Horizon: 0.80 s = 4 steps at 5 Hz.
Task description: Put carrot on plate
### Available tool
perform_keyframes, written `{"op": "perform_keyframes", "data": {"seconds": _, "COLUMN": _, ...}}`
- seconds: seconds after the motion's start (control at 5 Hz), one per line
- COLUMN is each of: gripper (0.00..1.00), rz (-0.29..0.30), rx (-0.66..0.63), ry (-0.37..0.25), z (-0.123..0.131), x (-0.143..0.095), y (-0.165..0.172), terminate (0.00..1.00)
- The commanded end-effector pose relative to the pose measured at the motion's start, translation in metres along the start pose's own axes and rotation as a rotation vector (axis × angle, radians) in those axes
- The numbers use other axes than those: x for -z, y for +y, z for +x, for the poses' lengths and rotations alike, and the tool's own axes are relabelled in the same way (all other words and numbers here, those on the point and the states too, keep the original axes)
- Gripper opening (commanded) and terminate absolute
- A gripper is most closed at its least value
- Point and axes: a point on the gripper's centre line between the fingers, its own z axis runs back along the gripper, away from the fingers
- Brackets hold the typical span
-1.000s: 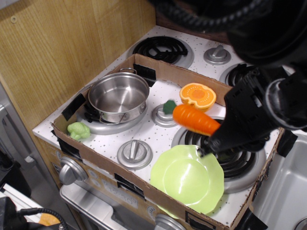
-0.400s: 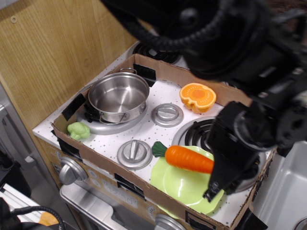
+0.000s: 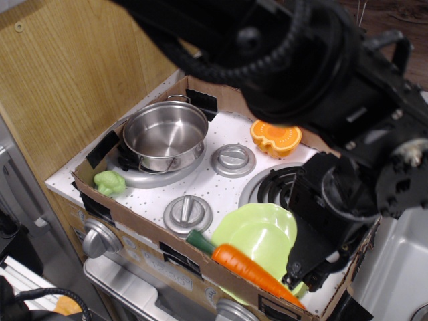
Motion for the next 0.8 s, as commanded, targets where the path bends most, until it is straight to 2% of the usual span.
{"op": "perform_keyframes", "data": {"seconds": 0.0, "gripper": 1.00, "rz": 0.053, "rx": -0.053, "ry": -0.019, "z": -0.010, "x": -0.063, "y": -0.032, "terminate": 0.00}}
{"op": "perform_keyframes", "data": {"seconds": 0.2, "gripper": 1.00, "rz": 0.145, "rx": 0.018, "ry": -0.078, "z": -0.002, "x": -0.105, "y": -0.045, "terminate": 0.00}}
{"op": "perform_keyframes", "data": {"seconds": 0.6, "gripper": 1.00, "rz": 0.145, "rx": 0.018, "ry": -0.078, "z": -0.002, "x": -0.105, "y": -0.045, "terminate": 0.00}}
